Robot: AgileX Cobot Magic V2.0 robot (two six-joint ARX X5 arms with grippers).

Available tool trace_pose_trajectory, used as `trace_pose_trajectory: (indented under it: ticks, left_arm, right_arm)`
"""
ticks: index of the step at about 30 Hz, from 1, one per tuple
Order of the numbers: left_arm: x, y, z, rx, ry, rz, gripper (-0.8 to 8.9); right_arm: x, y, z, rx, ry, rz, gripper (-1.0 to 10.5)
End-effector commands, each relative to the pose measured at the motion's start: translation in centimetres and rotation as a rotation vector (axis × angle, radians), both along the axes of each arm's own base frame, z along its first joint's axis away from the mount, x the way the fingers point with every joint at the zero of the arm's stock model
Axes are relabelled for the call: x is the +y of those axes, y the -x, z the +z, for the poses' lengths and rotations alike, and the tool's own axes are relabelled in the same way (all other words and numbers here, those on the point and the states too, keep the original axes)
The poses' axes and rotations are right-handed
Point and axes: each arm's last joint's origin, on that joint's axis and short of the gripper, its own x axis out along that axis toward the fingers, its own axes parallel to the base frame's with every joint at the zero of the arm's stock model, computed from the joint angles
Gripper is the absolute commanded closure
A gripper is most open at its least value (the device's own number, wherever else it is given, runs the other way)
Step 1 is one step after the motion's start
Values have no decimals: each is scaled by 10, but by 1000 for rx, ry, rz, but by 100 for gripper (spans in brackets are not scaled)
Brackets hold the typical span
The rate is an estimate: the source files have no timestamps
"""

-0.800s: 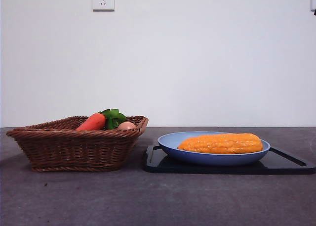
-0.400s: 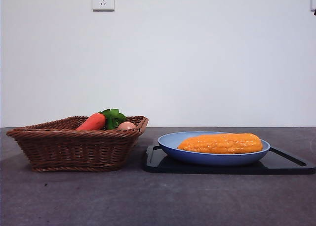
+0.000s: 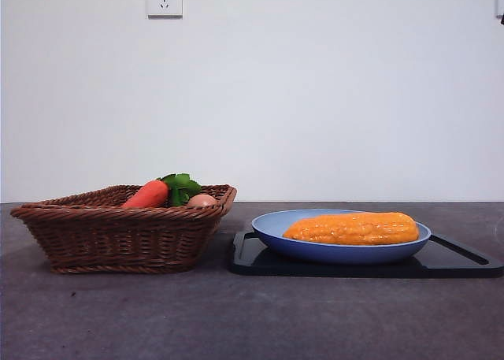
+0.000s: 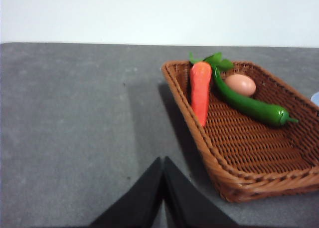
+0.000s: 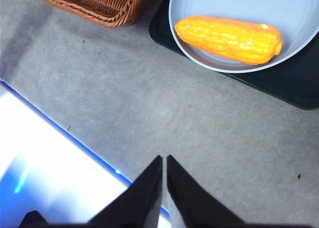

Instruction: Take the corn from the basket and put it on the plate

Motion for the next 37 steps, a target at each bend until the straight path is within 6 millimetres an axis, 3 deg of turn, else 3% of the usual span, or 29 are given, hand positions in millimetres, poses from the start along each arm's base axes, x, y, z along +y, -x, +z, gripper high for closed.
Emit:
trace_pose_trajectory:
  ticks: [1, 5, 37]
  left_arm:
    - [0, 0, -4, -6, 14, 5, 810]
    - [0, 0, -11, 44, 30, 7, 810]
    - [0, 0, -10, 33, 35, 7, 810]
  right_arm:
    - [1, -2, 5, -24, -3, 9, 945]
    - [1, -2, 5, -24, -3, 10, 945]
    - [1, -2, 5, -25, -3, 10, 944]
